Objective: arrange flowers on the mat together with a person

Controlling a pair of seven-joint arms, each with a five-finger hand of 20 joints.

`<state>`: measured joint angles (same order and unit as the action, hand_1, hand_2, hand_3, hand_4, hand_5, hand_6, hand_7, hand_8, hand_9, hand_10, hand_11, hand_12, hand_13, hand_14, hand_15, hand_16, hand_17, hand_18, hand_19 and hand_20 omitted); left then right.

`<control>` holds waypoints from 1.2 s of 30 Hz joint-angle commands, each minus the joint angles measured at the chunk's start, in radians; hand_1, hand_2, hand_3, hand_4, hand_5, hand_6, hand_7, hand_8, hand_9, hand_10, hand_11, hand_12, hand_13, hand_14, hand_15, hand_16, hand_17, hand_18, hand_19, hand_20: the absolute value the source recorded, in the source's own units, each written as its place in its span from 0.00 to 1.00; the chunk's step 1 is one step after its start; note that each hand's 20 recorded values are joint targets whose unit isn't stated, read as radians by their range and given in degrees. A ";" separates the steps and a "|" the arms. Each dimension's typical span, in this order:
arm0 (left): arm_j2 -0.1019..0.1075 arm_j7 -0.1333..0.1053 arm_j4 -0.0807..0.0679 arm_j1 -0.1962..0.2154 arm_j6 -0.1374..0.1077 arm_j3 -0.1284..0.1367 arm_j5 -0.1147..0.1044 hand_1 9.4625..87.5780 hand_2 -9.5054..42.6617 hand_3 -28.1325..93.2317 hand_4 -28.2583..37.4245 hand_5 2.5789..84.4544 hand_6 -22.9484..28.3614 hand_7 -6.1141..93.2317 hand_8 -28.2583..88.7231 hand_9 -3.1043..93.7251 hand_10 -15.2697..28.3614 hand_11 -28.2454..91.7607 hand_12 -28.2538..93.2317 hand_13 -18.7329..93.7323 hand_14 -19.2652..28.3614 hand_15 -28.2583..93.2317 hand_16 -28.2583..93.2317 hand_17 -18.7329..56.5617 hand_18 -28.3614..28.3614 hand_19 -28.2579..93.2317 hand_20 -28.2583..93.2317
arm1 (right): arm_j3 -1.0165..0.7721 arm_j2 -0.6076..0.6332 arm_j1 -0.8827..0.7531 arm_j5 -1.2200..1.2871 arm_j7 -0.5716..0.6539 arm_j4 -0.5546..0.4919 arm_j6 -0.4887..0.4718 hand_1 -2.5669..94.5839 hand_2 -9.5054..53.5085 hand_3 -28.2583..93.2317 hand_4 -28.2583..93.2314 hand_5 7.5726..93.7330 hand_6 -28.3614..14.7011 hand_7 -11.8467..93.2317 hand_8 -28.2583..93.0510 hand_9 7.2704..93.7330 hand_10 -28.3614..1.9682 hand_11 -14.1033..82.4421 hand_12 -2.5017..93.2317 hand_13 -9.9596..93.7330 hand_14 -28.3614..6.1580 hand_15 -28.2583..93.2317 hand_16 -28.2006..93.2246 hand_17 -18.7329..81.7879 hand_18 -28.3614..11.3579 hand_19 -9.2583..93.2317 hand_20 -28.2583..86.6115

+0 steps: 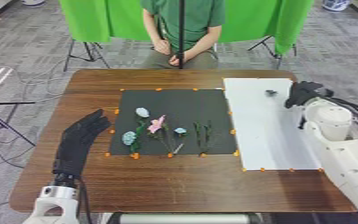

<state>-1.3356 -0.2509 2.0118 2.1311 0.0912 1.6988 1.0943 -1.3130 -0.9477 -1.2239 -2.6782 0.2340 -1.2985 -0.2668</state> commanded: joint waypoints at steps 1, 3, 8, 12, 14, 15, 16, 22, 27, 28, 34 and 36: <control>-0.004 0.009 -0.009 -0.003 0.005 -0.004 -0.001 0.13 0.12 0.81 0.04 0.52 0.54 0.18 0.20 0.47 0.65 0.37 0.36 0.47 0.79 0.36 0.28 0.29 0.76 0.31 0.37 | 0.006 -0.045 0.012 -0.045 0.019 0.057 0.080 0.40 0.00 0.86 0.04 0.53 0.72 0.31 0.15 0.65 0.50 0.39 0.29 0.74 0.49 0.57 0.45 0.51 0.25 0.74 0.67; -0.007 0.009 -0.010 -0.005 0.006 -0.005 0.000 0.13 0.12 0.81 0.04 0.52 0.54 0.18 0.20 0.47 0.65 0.37 0.36 0.47 0.79 0.36 0.28 0.29 0.76 0.31 0.37 | 0.014 -0.049 0.003 -0.047 0.023 0.071 0.128 0.42 0.00 0.86 0.03 0.54 0.74 0.32 0.14 0.67 0.53 0.40 0.29 0.75 0.50 0.58 0.46 0.51 0.25 0.75 0.67; -0.010 0.007 -0.010 -0.001 0.005 -0.002 0.000 0.13 0.11 0.81 0.04 0.52 0.54 0.18 0.20 0.47 0.65 0.37 0.36 0.47 0.79 0.36 0.28 0.29 0.76 0.31 0.37 | 0.037 -0.056 -0.020 -0.028 0.036 0.105 0.300 0.53 0.00 0.80 0.01 0.67 0.76 0.34 0.22 0.82 0.64 0.31 0.41 0.79 0.54 0.60 0.49 0.52 0.24 0.78 0.71; -0.013 0.005 -0.009 0.003 0.004 0.001 0.000 0.13 0.11 0.81 0.04 0.52 0.54 0.18 0.20 0.47 0.65 0.37 0.36 0.46 0.79 0.36 0.28 0.29 0.76 0.31 0.37 | 0.050 -0.051 -0.032 -0.013 0.048 0.105 0.370 0.61 0.00 0.77 0.00 0.82 0.75 0.35 0.28 0.96 0.72 0.25 0.49 0.81 0.57 0.62 0.56 0.53 0.24 0.79 0.74; -0.015 0.004 -0.007 0.004 0.002 0.000 0.001 0.13 0.11 0.81 0.04 0.52 0.54 0.18 0.20 0.47 0.65 0.37 0.36 0.46 0.79 0.36 0.28 0.29 0.76 0.31 0.37 | 0.047 -0.045 -0.034 0.004 0.061 0.078 0.377 0.62 0.00 0.77 0.00 0.83 0.75 0.34 0.28 0.97 0.72 0.25 0.49 0.81 0.57 0.62 0.57 0.53 0.23 0.79 0.74; -0.011 0.006 -0.010 -0.002 0.004 -0.003 -0.001 0.13 0.11 0.81 0.04 0.52 0.54 0.18 0.20 0.47 0.65 0.37 0.36 0.46 0.79 0.36 0.28 0.29 0.76 0.31 0.37 | 0.041 -0.033 -0.047 0.035 0.084 0.040 0.389 0.62 0.00 0.77 0.00 0.83 0.74 0.34 0.28 0.97 0.72 0.25 0.49 0.81 0.57 0.62 0.58 0.53 0.23 0.79 0.74; -0.012 0.003 -0.007 0.004 0.001 -0.002 0.000 0.13 0.12 0.81 0.04 0.52 0.54 0.18 0.20 0.47 0.65 0.37 0.36 0.46 0.79 0.36 0.28 0.29 0.76 0.31 0.37 | 0.039 -0.027 -0.049 0.061 0.094 0.007 0.400 0.62 0.00 0.77 0.00 0.84 0.74 0.34 0.28 0.97 0.72 0.24 0.49 0.81 0.57 0.62 0.58 0.53 0.23 0.80 0.74; -0.006 0.011 -0.008 0.005 0.004 0.003 -0.003 0.13 0.12 0.81 0.04 0.52 0.54 0.18 0.20 0.47 0.65 0.37 0.36 0.46 0.79 0.36 0.28 0.29 0.76 0.31 0.37 | 0.021 0.036 -0.112 0.195 0.114 -0.311 0.395 0.63 0.00 0.78 0.01 0.85 0.73 0.33 0.28 0.98 0.70 0.24 0.49 0.81 0.57 0.61 0.60 0.53 0.23 0.80 0.75; 0.000 0.020 -0.011 -0.004 0.013 -0.004 -0.003 0.13 0.12 0.81 0.04 0.52 0.54 0.18 0.20 0.47 0.65 0.37 0.36 0.46 0.79 0.36 0.28 0.29 0.76 0.31 0.37 | 0.069 0.037 -0.140 0.236 0.072 -0.487 0.367 0.63 0.00 0.78 0.01 0.86 0.73 0.33 0.29 0.98 0.69 0.24 0.50 0.80 0.56 0.62 0.62 0.52 0.22 0.80 0.75; 0.000 0.022 -0.011 -0.007 0.016 -0.005 -0.002 0.13 0.12 0.81 0.04 0.52 0.54 0.18 0.20 0.47 0.65 0.37 0.36 0.46 0.79 0.36 0.28 0.29 0.76 0.31 0.37 | 0.088 0.036 -0.141 0.239 0.062 -0.506 0.368 0.63 0.00 0.78 0.01 0.86 0.73 0.33 0.29 0.98 0.69 0.24 0.50 0.80 0.56 0.62 0.62 0.52 0.22 0.80 0.75; 0.003 0.030 -0.015 -0.018 0.023 -0.006 -0.002 0.13 0.12 0.80 0.04 0.52 0.54 0.18 0.20 0.47 0.65 0.36 0.36 0.46 0.79 0.36 0.28 0.28 0.76 0.31 0.37 | 0.229 0.005 -0.119 0.221 0.002 -0.530 0.354 0.63 0.00 0.78 0.01 0.86 0.73 0.33 0.29 0.98 0.70 0.24 0.51 0.79 0.56 0.62 0.62 0.51 0.23 0.79 0.75; 0.003 0.034 -0.018 -0.022 0.028 -0.007 -0.002 0.13 0.12 0.80 0.04 0.52 0.54 0.18 0.20 0.47 0.65 0.36 0.36 0.46 0.79 0.36 0.28 0.28 0.76 0.31 0.37 | 0.275 -0.004 -0.108 0.207 -0.011 -0.516 0.351 0.63 0.00 0.77 0.01 0.86 0.73 0.33 0.29 0.97 0.70 0.24 0.50 0.79 0.56 0.62 0.62 0.51 0.23 0.79 0.75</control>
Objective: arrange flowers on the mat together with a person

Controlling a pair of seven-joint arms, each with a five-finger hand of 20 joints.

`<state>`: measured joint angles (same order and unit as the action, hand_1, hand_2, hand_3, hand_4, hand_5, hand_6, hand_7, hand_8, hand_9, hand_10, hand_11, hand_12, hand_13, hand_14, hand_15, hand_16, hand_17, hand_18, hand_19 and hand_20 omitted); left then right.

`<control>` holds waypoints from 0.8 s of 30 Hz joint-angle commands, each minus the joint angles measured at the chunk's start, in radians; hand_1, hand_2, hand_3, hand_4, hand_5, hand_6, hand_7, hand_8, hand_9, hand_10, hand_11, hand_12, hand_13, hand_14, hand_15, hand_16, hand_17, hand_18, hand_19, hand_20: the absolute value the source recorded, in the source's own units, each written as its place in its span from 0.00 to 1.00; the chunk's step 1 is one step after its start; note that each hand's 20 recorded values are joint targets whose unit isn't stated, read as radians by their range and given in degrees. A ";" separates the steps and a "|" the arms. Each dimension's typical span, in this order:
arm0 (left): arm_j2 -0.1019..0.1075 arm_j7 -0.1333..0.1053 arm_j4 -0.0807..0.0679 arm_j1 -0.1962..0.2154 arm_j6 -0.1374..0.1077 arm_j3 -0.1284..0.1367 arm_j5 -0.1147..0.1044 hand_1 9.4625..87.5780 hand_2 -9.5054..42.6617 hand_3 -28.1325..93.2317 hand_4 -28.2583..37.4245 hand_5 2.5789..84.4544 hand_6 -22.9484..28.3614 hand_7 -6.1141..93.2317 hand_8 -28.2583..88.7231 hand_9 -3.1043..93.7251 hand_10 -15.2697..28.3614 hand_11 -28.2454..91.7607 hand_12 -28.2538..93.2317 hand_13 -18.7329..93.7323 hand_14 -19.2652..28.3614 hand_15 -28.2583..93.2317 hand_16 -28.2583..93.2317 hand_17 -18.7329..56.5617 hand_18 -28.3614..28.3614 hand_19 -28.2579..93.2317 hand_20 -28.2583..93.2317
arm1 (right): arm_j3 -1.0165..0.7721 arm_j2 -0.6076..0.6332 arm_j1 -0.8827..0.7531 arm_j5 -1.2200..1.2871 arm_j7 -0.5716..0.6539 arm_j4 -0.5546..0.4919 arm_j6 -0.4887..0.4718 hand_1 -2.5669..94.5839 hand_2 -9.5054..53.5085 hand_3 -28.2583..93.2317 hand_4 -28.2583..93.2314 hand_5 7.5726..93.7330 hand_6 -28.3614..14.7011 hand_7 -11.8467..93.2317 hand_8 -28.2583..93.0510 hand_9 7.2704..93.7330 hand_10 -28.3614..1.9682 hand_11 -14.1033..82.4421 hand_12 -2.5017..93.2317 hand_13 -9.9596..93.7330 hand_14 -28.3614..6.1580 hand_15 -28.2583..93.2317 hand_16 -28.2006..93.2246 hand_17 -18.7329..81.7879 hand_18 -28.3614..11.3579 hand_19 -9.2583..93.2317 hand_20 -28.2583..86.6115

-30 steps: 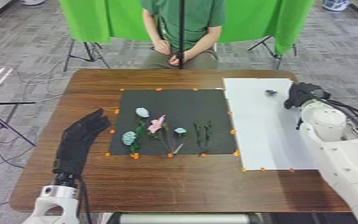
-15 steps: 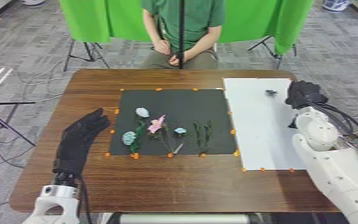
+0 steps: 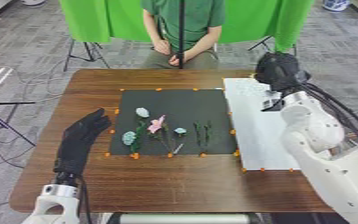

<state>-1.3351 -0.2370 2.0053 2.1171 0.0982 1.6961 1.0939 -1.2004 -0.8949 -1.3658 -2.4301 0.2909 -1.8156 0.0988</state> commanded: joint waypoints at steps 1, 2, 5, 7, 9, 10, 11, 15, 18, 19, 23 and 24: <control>0.000 0.019 -0.009 -0.004 0.020 -0.003 0.000 0.13 0.12 0.80 0.04 0.52 0.54 0.18 0.20 0.47 0.65 0.36 0.36 0.46 0.79 0.36 0.28 0.28 0.76 0.31 0.37 | 0.180 -0.063 0.040 -0.046 -0.076 0.005 -0.024 0.63 0.00 0.77 0.01 0.86 0.74 0.33 0.29 0.97 0.70 0.24 0.50 0.79 0.56 0.62 0.62 0.51 0.23 0.79 0.75; -0.002 0.021 -0.011 -0.007 0.025 -0.004 0.002 0.13 0.12 0.80 0.04 0.52 0.54 0.18 0.20 0.47 0.65 0.36 0.36 0.46 0.79 0.36 0.28 0.28 0.76 0.31 0.37 | 0.197 -0.064 0.043 -0.049 -0.079 0.010 -0.021 0.63 0.00 0.77 0.01 0.86 0.74 0.33 0.29 0.97 0.70 0.24 0.50 0.79 0.56 0.62 0.62 0.51 0.23 0.79 0.75; 0.002 0.021 -0.013 -0.011 0.025 -0.007 0.000 0.13 0.12 0.80 0.04 0.52 0.54 0.18 0.20 0.47 0.65 0.36 0.36 0.46 0.79 0.36 0.28 0.28 0.76 0.31 0.37 | 0.238 -0.069 0.053 -0.060 -0.089 0.024 -0.025 0.63 0.00 0.77 0.01 0.86 0.74 0.33 0.29 0.97 0.70 0.24 0.50 0.79 0.56 0.62 0.62 0.51 0.23 0.79 0.75; 0.002 0.023 -0.011 -0.008 0.024 -0.005 0.000 0.13 0.12 0.80 0.04 0.52 0.54 0.18 0.20 0.47 0.65 0.36 0.36 0.46 0.79 0.36 0.28 0.28 0.76 0.31 0.37 | 0.253 -0.075 0.059 -0.074 -0.097 0.037 -0.032 0.63 0.00 0.77 0.01 0.86 0.74 0.33 0.29 0.97 0.70 0.24 0.50 0.79 0.56 0.62 0.62 0.51 0.23 0.79 0.75; 0.000 0.023 -0.010 -0.007 0.024 -0.003 0.000 0.13 0.12 0.80 0.04 0.52 0.54 0.18 0.20 0.47 0.65 0.36 0.36 0.46 0.79 0.36 0.28 0.28 0.76 0.31 0.37 | 0.263 -0.075 0.062 -0.066 -0.092 0.045 -0.036 0.63 0.00 0.77 0.01 0.86 0.74 0.33 0.29 0.97 0.70 0.24 0.50 0.79 0.56 0.62 0.62 0.51 0.23 0.79 0.75; 0.001 0.024 -0.011 -0.007 0.025 -0.003 -0.001 0.13 0.12 0.80 0.04 0.52 0.54 0.18 0.20 0.47 0.65 0.36 0.36 0.46 0.79 0.36 0.28 0.28 0.76 0.31 0.37 | 0.263 -0.078 0.061 -0.066 -0.089 0.049 -0.043 0.63 0.00 0.78 0.01 0.86 0.74 0.33 0.29 0.97 0.70 0.24 0.50 0.79 0.56 0.61 0.62 0.51 0.23 0.79 0.75; 0.001 0.024 -0.011 -0.006 0.026 -0.002 -0.001 0.13 0.12 0.80 0.04 0.52 0.54 0.18 0.20 0.47 0.65 0.36 0.36 0.46 0.79 0.36 0.28 0.28 0.76 0.31 0.37 | 0.264 -0.081 0.061 -0.063 -0.087 0.052 -0.052 0.62 0.00 0.78 0.01 0.86 0.74 0.34 0.29 0.97 0.70 0.24 0.50 0.79 0.56 0.61 0.62 0.51 0.23 0.79 0.75; 0.000 0.028 -0.009 0.000 0.028 0.000 -0.001 0.13 0.12 0.80 0.04 0.52 0.54 0.18 0.20 0.47 0.65 0.36 0.36 0.46 0.79 0.36 0.28 0.28 0.76 0.31 0.37 | 0.286 -0.088 0.064 -0.066 -0.090 0.064 -0.062 0.62 0.00 0.78 0.02 0.86 0.74 0.34 0.28 0.97 0.70 0.24 0.50 0.79 0.56 0.62 0.62 0.51 0.23 0.79 0.75; 0.004 0.030 -0.012 -0.005 0.029 -0.004 -0.003 0.13 0.12 0.80 0.05 0.52 0.54 0.18 0.20 0.47 0.65 0.36 0.36 0.46 0.79 0.36 0.28 0.28 0.76 0.31 0.37 | 0.310 -0.103 0.073 -0.078 -0.097 0.085 -0.064 0.62 0.00 0.78 0.02 0.86 0.74 0.34 0.28 0.97 0.70 0.24 0.50 0.79 0.56 0.62 0.62 0.51 0.23 0.79 0.75; 0.004 0.029 -0.012 -0.007 0.032 -0.005 -0.002 0.13 0.11 0.81 0.05 0.52 0.54 0.18 0.20 0.47 0.65 0.36 0.36 0.46 0.79 0.36 0.28 0.28 0.76 0.31 0.37 | 0.288 -0.125 0.058 -0.101 -0.115 0.093 -0.075 0.62 0.00 0.78 0.02 0.86 0.74 0.34 0.28 0.97 0.70 0.24 0.50 0.79 0.56 0.62 0.62 0.51 0.23 0.79 0.75; 0.004 0.030 -0.015 -0.015 0.036 -0.007 0.000 0.13 0.12 0.80 0.04 0.52 0.54 0.17 0.20 0.47 0.65 0.36 0.36 0.46 0.79 0.35 0.28 0.28 0.76 0.31 0.37 | 0.298 -0.136 0.062 -0.091 -0.118 0.118 -0.078 0.62 0.00 0.78 0.02 0.86 0.74 0.33 0.28 0.97 0.71 0.24 0.50 0.79 0.56 0.62 0.61 0.51 0.23 0.79 0.75; 0.006 0.034 -0.017 -0.018 0.038 -0.008 -0.001 0.13 0.11 0.80 0.04 0.52 0.54 0.17 0.20 0.47 0.65 0.36 0.36 0.46 0.79 0.35 0.28 0.28 0.76 0.31 0.37 | 0.299 -0.137 0.061 -0.090 -0.114 0.123 -0.075 0.62 0.00 0.78 0.02 0.86 0.75 0.33 0.28 0.97 0.71 0.24 0.49 0.79 0.56 0.62 0.61 0.51 0.23 0.79 0.75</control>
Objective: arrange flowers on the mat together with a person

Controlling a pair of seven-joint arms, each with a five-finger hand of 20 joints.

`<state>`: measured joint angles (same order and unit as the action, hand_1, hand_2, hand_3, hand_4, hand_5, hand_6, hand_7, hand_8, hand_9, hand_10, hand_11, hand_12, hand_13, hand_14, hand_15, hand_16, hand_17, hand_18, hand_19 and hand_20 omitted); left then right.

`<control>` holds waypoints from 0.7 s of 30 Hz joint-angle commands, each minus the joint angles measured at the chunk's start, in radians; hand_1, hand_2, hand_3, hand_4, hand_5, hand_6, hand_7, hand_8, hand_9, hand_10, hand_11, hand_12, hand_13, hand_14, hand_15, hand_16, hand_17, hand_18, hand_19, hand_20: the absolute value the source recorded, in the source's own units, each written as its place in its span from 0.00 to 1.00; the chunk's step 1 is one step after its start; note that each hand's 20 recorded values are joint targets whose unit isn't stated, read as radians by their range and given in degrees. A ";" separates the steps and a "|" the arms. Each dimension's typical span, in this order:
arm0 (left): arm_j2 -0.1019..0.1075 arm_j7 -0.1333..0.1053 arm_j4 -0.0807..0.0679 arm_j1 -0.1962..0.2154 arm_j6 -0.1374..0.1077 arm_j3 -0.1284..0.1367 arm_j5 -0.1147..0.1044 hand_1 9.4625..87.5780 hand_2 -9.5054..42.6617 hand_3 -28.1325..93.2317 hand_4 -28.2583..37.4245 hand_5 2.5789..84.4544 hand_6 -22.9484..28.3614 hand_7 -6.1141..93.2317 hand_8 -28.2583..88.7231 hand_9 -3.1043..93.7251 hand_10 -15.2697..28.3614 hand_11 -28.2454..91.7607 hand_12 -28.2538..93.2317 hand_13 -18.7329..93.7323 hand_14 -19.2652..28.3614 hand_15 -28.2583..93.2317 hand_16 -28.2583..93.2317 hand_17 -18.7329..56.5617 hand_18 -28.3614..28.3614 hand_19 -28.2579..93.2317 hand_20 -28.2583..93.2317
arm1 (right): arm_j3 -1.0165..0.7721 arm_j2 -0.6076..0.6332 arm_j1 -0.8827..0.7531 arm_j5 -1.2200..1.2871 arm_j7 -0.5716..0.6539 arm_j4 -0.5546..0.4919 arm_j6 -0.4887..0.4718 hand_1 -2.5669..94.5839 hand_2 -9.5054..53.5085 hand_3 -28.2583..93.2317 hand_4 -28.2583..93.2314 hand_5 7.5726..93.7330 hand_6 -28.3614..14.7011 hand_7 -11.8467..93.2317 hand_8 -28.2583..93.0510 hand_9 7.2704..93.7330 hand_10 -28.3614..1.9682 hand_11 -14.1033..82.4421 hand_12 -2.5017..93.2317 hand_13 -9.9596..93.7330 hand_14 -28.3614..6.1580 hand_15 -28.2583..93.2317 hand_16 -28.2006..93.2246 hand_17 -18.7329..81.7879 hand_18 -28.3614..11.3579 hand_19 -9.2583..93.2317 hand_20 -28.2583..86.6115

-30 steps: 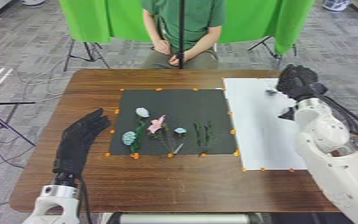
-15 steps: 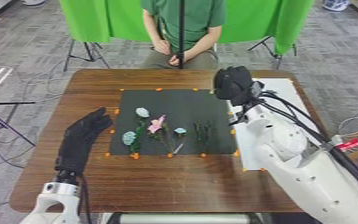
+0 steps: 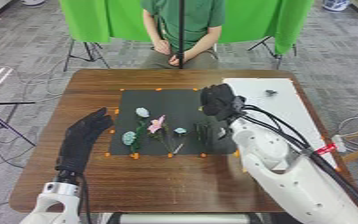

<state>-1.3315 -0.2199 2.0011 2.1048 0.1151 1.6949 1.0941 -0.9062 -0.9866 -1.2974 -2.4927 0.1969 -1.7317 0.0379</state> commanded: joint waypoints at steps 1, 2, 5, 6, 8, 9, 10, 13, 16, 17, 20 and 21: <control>0.003 0.015 -0.013 -0.005 0.020 -0.006 -0.001 0.13 0.12 0.80 0.04 0.52 0.54 0.17 0.20 0.47 0.65 0.36 0.36 0.46 0.79 0.36 0.28 0.28 0.76 0.31 0.37 | 0.007 -0.047 -0.005 -0.029 -0.020 0.045 -0.014 0.62 0.00 0.78 0.01 0.86 0.75 0.33 0.28 0.97 0.71 0.23 0.49 0.79 0.56 0.62 0.61 0.51 0.23 0.79 0.75; 0.003 0.016 -0.014 -0.004 0.022 -0.006 -0.002 0.13 0.12 0.80 0.04 0.52 0.54 0.17 0.20 0.47 0.65 0.36 0.36 0.46 0.79 0.35 0.28 0.28 0.76 0.31 0.37 | 0.010 -0.047 -0.005 -0.033 -0.020 0.051 -0.006 0.62 0.00 0.78 0.01 0.86 0.75 0.33 0.28 0.97 0.71 0.23 0.49 0.79 0.56 0.62 0.61 0.51 0.23 0.79 0.75; 0.003 0.018 -0.013 -0.002 0.023 -0.007 -0.002 0.13 0.12 0.80 0.04 0.52 0.54 0.17 0.20 0.47 0.65 0.36 0.36 0.46 0.79 0.35 0.28 0.28 0.76 0.31 0.37 | 0.004 -0.051 -0.010 -0.034 -0.018 0.058 -0.008 0.62 0.00 0.78 0.01 0.86 0.75 0.33 0.28 0.98 0.71 0.23 0.49 0.79 0.56 0.62 0.61 0.51 0.23 0.79 0.75; 0.002 0.019 -0.013 -0.001 0.022 -0.007 -0.001 0.13 0.12 0.80 0.04 0.52 0.54 0.17 0.20 0.47 0.65 0.36 0.36 0.46 0.79 0.35 0.28 0.28 0.76 0.31 0.37 | 0.002 -0.052 -0.011 -0.033 -0.019 0.059 -0.013 0.61 0.00 0.78 0.01 0.85 0.75 0.33 0.27 0.97 0.71 0.23 0.48 0.78 0.56 0.62 0.61 0.51 0.23 0.79 0.75; 0.003 0.018 -0.013 -0.002 0.023 -0.008 -0.002 0.13 0.12 0.80 0.04 0.52 0.54 0.17 0.20 0.47 0.65 0.36 0.36 0.46 0.79 0.36 0.28 0.28 0.76 0.31 0.37 | -0.002 -0.051 -0.014 -0.031 -0.018 0.059 -0.023 0.60 0.00 0.78 0.02 0.84 0.75 0.32 0.27 0.96 0.70 0.23 0.48 0.78 0.56 0.62 0.61 0.51 0.23 0.79 0.75; 0.004 0.019 -0.014 -0.002 0.024 -0.009 -0.002 0.13 0.12 0.80 0.05 0.52 0.54 0.18 0.20 0.47 0.65 0.36 0.36 0.46 0.79 0.36 0.28 0.28 0.76 0.31 0.37 | -0.003 -0.049 -0.015 -0.032 -0.020 0.060 -0.025 0.60 0.00 0.78 0.02 0.84 0.75 0.32 0.27 0.96 0.70 0.22 0.48 0.78 0.55 0.62 0.61 0.50 0.23 0.79 0.75; 0.004 0.018 -0.014 -0.002 0.025 -0.008 -0.001 0.13 0.12 0.80 0.05 0.52 0.54 0.18 0.20 0.47 0.65 0.36 0.36 0.46 0.79 0.36 0.28 0.28 0.76 0.31 0.37 | -0.005 -0.047 -0.018 -0.032 -0.020 0.057 -0.030 0.59 0.00 0.78 0.02 0.83 0.75 0.32 0.27 0.95 0.70 0.22 0.48 0.77 0.55 0.62 0.61 0.50 0.23 0.78 0.75; 0.002 0.017 -0.013 -0.002 0.025 -0.006 -0.001 0.13 0.12 0.80 0.05 0.52 0.54 0.17 0.20 0.47 0.65 0.36 0.36 0.46 0.79 0.35 0.28 0.28 0.76 0.31 0.37 | -0.009 -0.041 -0.023 -0.031 -0.024 0.053 -0.039 0.58 0.00 0.78 0.02 0.81 0.74 0.31 0.27 0.94 0.70 0.23 0.47 0.76 0.53 0.64 0.56 0.50 0.23 0.78 0.75; 0.002 0.015 -0.012 -0.002 0.023 -0.006 0.000 0.13 0.12 0.80 0.05 0.52 0.54 0.17 0.20 0.47 0.65 0.36 0.36 0.46 0.79 0.35 0.28 0.28 0.76 0.31 0.37 | -0.010 -0.036 -0.024 -0.032 -0.026 0.048 -0.046 0.56 0.00 0.79 0.01 0.80 0.73 0.31 0.27 0.92 0.69 0.23 0.47 0.75 0.52 0.66 0.53 0.49 0.23 0.78 0.75; 0.002 0.014 -0.012 -0.001 0.023 -0.006 -0.001 0.13 0.12 0.80 0.05 0.52 0.54 0.17 0.20 0.47 0.65 0.36 0.36 0.46 0.79 0.35 0.28 0.28 0.76 0.31 0.37 | -0.010 -0.034 -0.023 -0.029 -0.026 0.045 -0.053 0.56 0.00 0.79 0.01 0.79 0.73 0.31 0.27 0.92 0.69 0.23 0.47 0.75 0.52 0.66 0.53 0.49 0.22 0.78 0.75; 0.003 0.011 -0.013 -0.002 0.022 -0.007 -0.002 0.13 0.12 0.80 0.05 0.52 0.54 0.18 0.20 0.47 0.65 0.36 0.36 0.46 0.79 0.35 0.28 0.28 0.76 0.31 0.37 | -0.016 -0.027 -0.024 -0.026 -0.025 0.032 -0.072 0.55 0.00 0.79 0.01 0.79 0.73 0.31 0.26 0.90 0.68 0.25 0.45 0.74 0.51 0.66 0.53 0.48 0.22 0.77 0.75; 0.003 0.013 -0.013 -0.004 0.022 -0.008 -0.002 0.13 0.12 0.80 0.05 0.52 0.54 0.17 0.20 0.47 0.65 0.36 0.36 0.46 0.79 0.35 0.28 0.28 0.76 0.31 0.37 | -0.019 -0.024 -0.026 -0.027 -0.025 0.028 -0.078 0.54 0.00 0.79 0.01 0.78 0.73 0.30 0.26 0.89 0.67 0.26 0.43 0.74 0.51 0.66 0.53 0.48 0.22 0.77 0.75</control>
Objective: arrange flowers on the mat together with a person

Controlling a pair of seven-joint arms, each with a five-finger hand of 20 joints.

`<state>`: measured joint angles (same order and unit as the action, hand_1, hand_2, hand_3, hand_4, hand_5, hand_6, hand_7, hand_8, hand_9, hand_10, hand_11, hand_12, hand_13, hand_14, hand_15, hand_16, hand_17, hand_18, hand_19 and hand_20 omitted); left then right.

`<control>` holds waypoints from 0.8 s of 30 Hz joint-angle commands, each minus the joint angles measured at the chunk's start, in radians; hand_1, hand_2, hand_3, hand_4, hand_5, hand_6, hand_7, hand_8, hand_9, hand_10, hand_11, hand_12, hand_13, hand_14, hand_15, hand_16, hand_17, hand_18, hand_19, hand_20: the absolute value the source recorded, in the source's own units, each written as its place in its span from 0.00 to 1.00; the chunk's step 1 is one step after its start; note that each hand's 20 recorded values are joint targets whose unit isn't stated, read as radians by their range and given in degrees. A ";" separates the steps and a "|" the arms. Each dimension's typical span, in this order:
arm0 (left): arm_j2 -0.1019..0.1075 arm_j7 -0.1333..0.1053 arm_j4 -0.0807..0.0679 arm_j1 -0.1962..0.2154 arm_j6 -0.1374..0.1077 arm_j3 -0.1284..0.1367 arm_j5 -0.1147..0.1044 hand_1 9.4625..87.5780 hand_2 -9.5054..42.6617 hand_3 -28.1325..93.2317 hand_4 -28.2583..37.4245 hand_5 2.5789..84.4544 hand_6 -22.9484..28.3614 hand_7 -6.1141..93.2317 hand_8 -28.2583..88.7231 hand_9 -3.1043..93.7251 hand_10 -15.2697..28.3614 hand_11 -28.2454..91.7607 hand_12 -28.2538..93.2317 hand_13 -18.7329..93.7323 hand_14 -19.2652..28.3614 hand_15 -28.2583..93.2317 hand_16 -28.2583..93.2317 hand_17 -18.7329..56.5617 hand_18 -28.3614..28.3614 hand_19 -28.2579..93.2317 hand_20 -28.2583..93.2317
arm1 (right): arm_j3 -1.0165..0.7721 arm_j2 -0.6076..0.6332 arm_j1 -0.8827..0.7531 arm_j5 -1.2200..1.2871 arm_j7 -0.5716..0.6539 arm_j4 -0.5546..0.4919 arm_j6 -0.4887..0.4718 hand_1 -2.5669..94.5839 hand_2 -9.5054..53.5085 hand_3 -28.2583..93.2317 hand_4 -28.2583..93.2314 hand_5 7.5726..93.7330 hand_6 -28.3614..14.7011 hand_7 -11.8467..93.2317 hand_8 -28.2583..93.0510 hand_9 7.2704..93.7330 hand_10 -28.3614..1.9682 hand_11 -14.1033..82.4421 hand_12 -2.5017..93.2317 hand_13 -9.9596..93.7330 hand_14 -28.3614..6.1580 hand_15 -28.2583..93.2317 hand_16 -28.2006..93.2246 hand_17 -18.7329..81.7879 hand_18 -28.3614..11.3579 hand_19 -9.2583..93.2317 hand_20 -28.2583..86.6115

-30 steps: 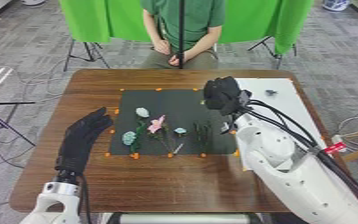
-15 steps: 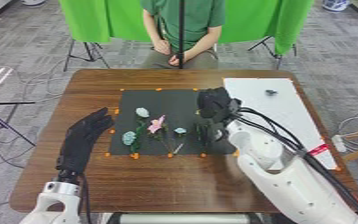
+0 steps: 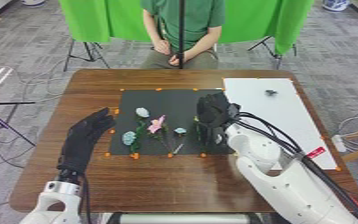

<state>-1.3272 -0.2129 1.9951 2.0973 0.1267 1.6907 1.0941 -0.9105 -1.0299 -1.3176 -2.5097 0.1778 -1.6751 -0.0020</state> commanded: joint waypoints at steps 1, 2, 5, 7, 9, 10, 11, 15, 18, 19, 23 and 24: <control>-0.002 0.005 -0.007 0.003 0.011 -0.002 -0.002 0.13 0.12 0.80 0.05 0.52 0.54 0.17 0.20 0.47 0.65 0.36 0.36 0.46 0.79 0.35 0.28 0.28 0.76 0.31 0.37 | -0.018 0.020 -0.005 -0.011 -0.006 -0.033 -0.048 0.53 0.00 0.80 0.01 0.77 0.73 0.30 0.26 0.88 0.66 0.27 0.42 0.74 0.51 0.66 0.52 0.48 0.22 0.77 0.75; -0.002 0.005 -0.008 0.002 0.012 -0.002 -0.002 0.13 0.12 0.80 0.05 0.52 0.54 0.17 0.20 0.47 0.65 0.36 0.36 0.46 0.79 0.35 0.28 0.28 0.76 0.31 0.37 | -0.020 0.023 -0.007 -0.008 -0.004 -0.037 -0.054 0.52 0.00 0.81 0.02 0.77 0.73 0.30 0.26 0.88 0.66 0.27 0.41 0.74 0.51 0.66 0.52 0.48 0.22 0.77 0.75; -0.003 0.005 -0.006 0.004 0.011 -0.001 -0.002 0.13 0.12 0.80 0.05 0.52 0.54 0.17 0.20 0.47 0.65 0.36 0.36 0.46 0.79 0.35 0.28 0.28 0.76 0.31 0.37 | -0.029 0.029 -0.009 0.000 -0.007 -0.050 -0.068 0.50 0.00 0.82 0.02 0.75 0.74 0.30 0.24 0.86 0.64 0.29 0.38 0.73 0.51 0.66 0.52 0.48 0.22 0.77 0.74; -0.004 0.006 -0.004 0.007 0.011 0.000 0.000 0.13 0.11 0.80 0.05 0.52 0.54 0.17 0.20 0.47 0.65 0.36 0.36 0.46 0.79 0.35 0.28 0.28 0.76 0.31 0.37 | -0.034 0.032 -0.012 0.008 -0.005 -0.060 -0.075 0.48 0.00 0.84 0.02 0.74 0.74 0.29 0.23 0.85 0.64 0.30 0.36 0.73 0.50 0.66 0.52 0.48 0.22 0.77 0.74; -0.005 0.006 -0.005 0.008 0.011 0.002 0.000 0.13 0.11 0.81 0.05 0.52 0.54 0.17 0.20 0.47 0.65 0.36 0.36 0.46 0.79 0.35 0.28 0.28 0.76 0.31 0.37 | -0.037 0.033 -0.011 0.014 -0.007 -0.066 -0.085 0.47 0.00 0.85 0.01 0.73 0.74 0.29 0.22 0.85 0.62 0.32 0.34 0.73 0.50 0.65 0.52 0.48 0.22 0.77 0.74; -0.006 0.005 -0.004 0.009 0.010 0.002 0.001 0.13 0.11 0.80 0.05 0.52 0.54 0.17 0.20 0.47 0.65 0.36 0.36 0.46 0.79 0.35 0.28 0.28 0.76 0.31 0.37 | -0.037 0.033 -0.012 0.015 -0.007 -0.070 -0.087 0.46 0.00 0.85 0.01 0.73 0.74 0.29 0.21 0.84 0.62 0.32 0.33 0.73 0.50 0.65 0.52 0.48 0.22 0.77 0.74; -0.006 0.006 -0.004 0.010 0.011 0.002 0.000 0.13 0.11 0.80 0.05 0.52 0.54 0.17 0.20 0.47 0.65 0.36 0.36 0.46 0.79 0.35 0.28 0.28 0.76 0.31 0.37 | -0.037 0.033 -0.012 0.016 -0.009 -0.071 -0.086 0.46 0.00 0.85 0.02 0.73 0.74 0.29 0.20 0.84 0.62 0.33 0.32 0.73 0.50 0.65 0.52 0.47 0.22 0.77 0.74; -0.007 0.003 -0.004 0.007 0.010 0.000 0.001 0.13 0.11 0.80 0.05 0.52 0.54 0.17 0.20 0.47 0.65 0.36 0.36 0.46 0.79 0.36 0.28 0.28 0.76 0.31 0.37 | -0.078 0.025 -0.028 0.040 0.001 -0.107 -0.099 0.44 0.00 0.86 0.02 0.72 0.75 0.29 0.15 0.84 0.61 0.34 0.29 0.73 0.50 0.65 0.52 0.47 0.22 0.76 0.74; -0.006 0.003 -0.004 0.006 0.011 -0.001 0.001 0.13 0.11 0.80 0.05 0.52 0.54 0.17 0.20 0.47 0.65 0.36 0.36 0.46 0.79 0.35 0.28 0.28 0.76 0.31 0.37 | -0.166 0.010 -0.087 0.091 0.007 -0.180 -0.007 0.44 0.00 0.86 0.02 0.72 0.75 0.29 0.14 0.84 0.60 0.35 0.27 0.73 0.49 0.65 0.52 0.47 0.21 0.76 0.74; -0.005 0.002 -0.004 0.005 0.011 -0.001 0.002 0.13 0.11 0.80 0.05 0.52 0.54 0.17 0.20 0.47 0.65 0.36 0.36 0.46 0.79 0.35 0.28 0.28 0.76 0.31 0.37 | -0.206 0.000 -0.120 0.136 0.010 -0.215 0.043 0.43 0.00 0.86 0.02 0.72 0.75 0.29 0.14 0.84 0.60 0.35 0.27 0.73 0.49 0.65 0.52 0.47 0.21 0.76 0.74; -0.008 0.003 -0.005 0.004 0.015 -0.003 0.001 0.13 0.11 0.80 0.05 0.52 0.54 0.17 0.20 0.47 0.65 0.36 0.36 0.46 0.79 0.35 0.28 0.28 0.76 0.31 0.37 | -0.406 -0.052 -0.314 0.589 -0.004 -0.386 0.150 0.36 0.00 0.84 0.07 0.74 0.72 0.29 0.15 0.83 0.58 0.36 0.27 0.72 0.46 0.63 0.51 0.46 0.21 0.75 0.73; -0.012 0.002 -0.004 0.005 0.017 -0.001 0.005 0.13 0.11 0.80 0.05 0.52 0.54 0.17 0.20 0.47 0.65 0.36 0.36 0.46 0.79 0.35 0.28 0.28 0.76 0.31 0.37 | -0.479 -0.080 -0.372 0.723 -0.028 -0.421 0.096 0.33 0.04 0.83 0.08 0.74 0.69 0.28 0.15 0.82 0.54 0.36 0.27 0.71 0.43 0.61 0.50 0.46 0.21 0.73 0.72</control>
<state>-1.3280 -0.2144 1.9951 2.0971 0.1274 1.6911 1.0945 -1.1169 -1.0303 -1.4326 -2.3464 0.1777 -1.8656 -0.0207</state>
